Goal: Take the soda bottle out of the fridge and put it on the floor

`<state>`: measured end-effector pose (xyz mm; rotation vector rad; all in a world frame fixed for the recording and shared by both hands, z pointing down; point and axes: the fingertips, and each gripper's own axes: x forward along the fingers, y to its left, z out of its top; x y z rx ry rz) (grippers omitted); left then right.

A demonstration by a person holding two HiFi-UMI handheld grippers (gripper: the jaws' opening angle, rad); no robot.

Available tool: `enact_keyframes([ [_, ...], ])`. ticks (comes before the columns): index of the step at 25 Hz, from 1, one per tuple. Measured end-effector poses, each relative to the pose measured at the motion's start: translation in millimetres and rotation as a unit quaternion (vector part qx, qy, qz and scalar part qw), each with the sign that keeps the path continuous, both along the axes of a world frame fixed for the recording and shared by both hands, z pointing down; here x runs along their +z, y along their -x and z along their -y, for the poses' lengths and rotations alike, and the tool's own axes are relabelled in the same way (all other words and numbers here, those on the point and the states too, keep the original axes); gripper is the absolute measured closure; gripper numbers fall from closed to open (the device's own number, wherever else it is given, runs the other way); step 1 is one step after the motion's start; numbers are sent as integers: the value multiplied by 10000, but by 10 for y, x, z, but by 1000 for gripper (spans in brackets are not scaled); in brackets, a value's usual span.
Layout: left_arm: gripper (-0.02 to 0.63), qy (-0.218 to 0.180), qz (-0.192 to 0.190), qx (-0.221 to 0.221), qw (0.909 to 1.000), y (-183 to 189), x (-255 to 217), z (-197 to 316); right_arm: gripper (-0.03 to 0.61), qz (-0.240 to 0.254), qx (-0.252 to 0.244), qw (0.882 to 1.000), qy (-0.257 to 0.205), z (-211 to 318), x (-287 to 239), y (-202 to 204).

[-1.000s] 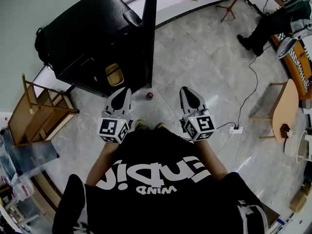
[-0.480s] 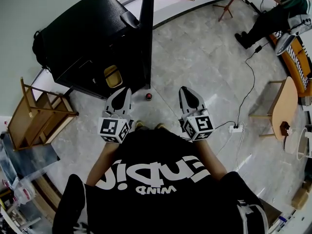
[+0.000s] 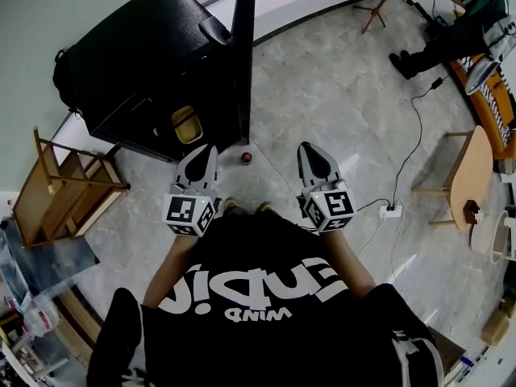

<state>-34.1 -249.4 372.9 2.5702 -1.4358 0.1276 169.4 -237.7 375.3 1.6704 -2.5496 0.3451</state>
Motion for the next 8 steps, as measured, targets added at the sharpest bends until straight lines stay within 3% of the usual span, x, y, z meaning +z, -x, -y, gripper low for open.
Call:
enact_keyframes([
  [8,606,-11,-5,-6,10000,-7,11,16,554,-18,2,10000,-13,6,7,-3],
])
